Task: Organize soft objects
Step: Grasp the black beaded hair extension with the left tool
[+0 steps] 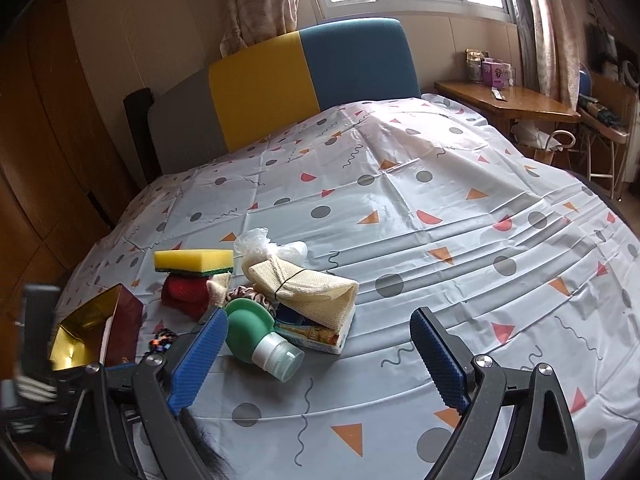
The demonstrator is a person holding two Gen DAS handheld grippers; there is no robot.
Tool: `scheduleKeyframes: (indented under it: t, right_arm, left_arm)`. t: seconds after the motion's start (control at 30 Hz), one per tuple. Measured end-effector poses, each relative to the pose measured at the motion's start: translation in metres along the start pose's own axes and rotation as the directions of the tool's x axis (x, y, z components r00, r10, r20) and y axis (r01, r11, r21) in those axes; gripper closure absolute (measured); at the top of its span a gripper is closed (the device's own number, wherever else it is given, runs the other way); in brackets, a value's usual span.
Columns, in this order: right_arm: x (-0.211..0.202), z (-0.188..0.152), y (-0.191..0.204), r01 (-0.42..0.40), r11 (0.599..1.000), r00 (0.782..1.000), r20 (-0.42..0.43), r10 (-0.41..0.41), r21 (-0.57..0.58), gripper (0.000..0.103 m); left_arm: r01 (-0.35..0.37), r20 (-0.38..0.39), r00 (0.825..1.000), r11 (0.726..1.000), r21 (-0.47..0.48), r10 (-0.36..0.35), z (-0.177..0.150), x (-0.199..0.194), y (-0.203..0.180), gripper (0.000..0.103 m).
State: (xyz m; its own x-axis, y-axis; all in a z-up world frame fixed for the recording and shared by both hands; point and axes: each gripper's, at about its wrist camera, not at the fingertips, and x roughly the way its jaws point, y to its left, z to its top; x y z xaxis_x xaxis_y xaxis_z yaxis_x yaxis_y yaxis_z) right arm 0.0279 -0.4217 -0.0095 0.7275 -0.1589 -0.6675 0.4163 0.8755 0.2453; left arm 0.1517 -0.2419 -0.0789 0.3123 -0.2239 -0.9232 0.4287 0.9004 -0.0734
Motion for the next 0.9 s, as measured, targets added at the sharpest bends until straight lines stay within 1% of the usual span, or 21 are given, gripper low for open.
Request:
scheduleKeyframes:
  t: [0.03, 0.07, 0.1, 0.17, 0.2, 0.33, 0.37, 0.43, 0.47, 0.5, 0.53, 0.7, 0.8, 0.83, 0.9]
  right_arm:
    - [0.0, 0.0, 0.0, -0.001, 1.0, 1.0, -0.001, 0.001, 0.002, 0.01]
    - [0.0, 0.001, -0.001, -0.001, 1.0, 1.0, -0.001, 0.001, 0.004, 0.01]
    - [0.0, 0.001, -0.001, -0.001, 1.0, 1.0, 0.0, 0.001, 0.005, 0.01]
    - [0.001, 0.001, -0.002, 0.004, 1.0, 1.0, 0.0, -0.004, 0.004, 0.01]
    - [0.001, 0.001, -0.003, 0.01, 1.0, 1.0, -0.001, -0.01, 0.007, 0.01]
    - [0.002, 0.002, -0.012, 0.009, 0.999, 1.0, -0.004, -0.009, 0.045, 0.01]
    - [0.002, 0.002, -0.014, 0.008, 0.999, 1.0, -0.004, -0.007, 0.052, 0.01]
    - [0.003, 0.002, -0.016, -0.004, 0.998, 1.0, -0.008, 0.005, 0.063, 0.01]
    - [0.004, 0.002, -0.016, -0.009, 0.998, 1.0, -0.014, 0.009, 0.062, 0.01]
    - [0.005, 0.001, -0.014, -0.012, 0.998, 1.0, -0.022, 0.013, 0.057, 0.01]
    - [0.008, 0.0, -0.012, -0.021, 0.999, 0.999, -0.035, 0.023, 0.048, 0.01]
    - [0.017, -0.007, 0.003, -0.081, 0.997, 0.993, -0.089, 0.079, -0.011, 0.012]
    - [0.025, -0.009, 0.019, -0.154, 0.987, 0.979, -0.142, 0.145, -0.054, 0.016]
    - [0.028, -0.007, 0.026, -0.18, 0.981, 0.973, -0.163, 0.166, -0.075, 0.017]
    - [0.035, 0.002, 0.045, -0.208, 0.968, 0.965, -0.192, 0.178, -0.144, 0.02]
  left_arm:
    - [-0.005, -0.009, 1.0, 1.0, 0.003, 0.005, 0.001, 0.005, -0.001, 0.042]
    - [-0.016, -0.015, 1.0, 1.0, 0.01, 0.016, 0.0, 0.009, -0.003, 0.056]
    - [-0.026, -0.009, 1.0, 0.999, 0.033, 0.026, -0.002, 0.011, -0.007, 0.066]
    - [-0.013, 0.019, 1.0, 0.995, 0.1, 0.012, -0.01, 0.01, -0.017, 0.07]
    - [-0.015, 0.037, 0.999, 0.99, 0.14, 0.01, -0.017, 0.007, -0.023, 0.071]
    - [-0.004, 0.083, 0.996, 0.976, 0.22, -0.015, -0.055, -0.006, -0.034, 0.072]
    - [-0.008, 0.111, 0.994, 0.966, 0.258, -0.021, -0.07, -0.01, -0.038, 0.072]
    - [-0.025, 0.132, 0.991, 0.948, 0.318, -0.018, -0.09, -0.011, -0.042, 0.07]
    - [-0.033, 0.146, 0.989, 0.942, 0.334, -0.017, -0.098, -0.011, -0.043, 0.07]
    - [-0.033, 0.175, 0.984, 0.943, 0.332, -0.027, -0.104, -0.011, -0.042, 0.07]
    - [-0.028, 0.18, 0.983, 0.944, 0.33, -0.034, -0.106, -0.01, -0.041, 0.07]
    - [0.048, 0.168, 0.981, 0.953, 0.299, -0.102, -0.105, -0.007, -0.031, 0.07]
    - [0.077, 0.17, 0.977, 0.952, 0.295, -0.132, -0.102, -0.007, -0.027, 0.071]
    - [0.076, 0.175, 0.976, 0.95, 0.302, -0.133, -0.104, -0.007, -0.026, 0.071]
    - [0.07, 0.192, 0.972, 0.948, 0.312, -0.135, -0.108, -0.009, -0.027, 0.071]
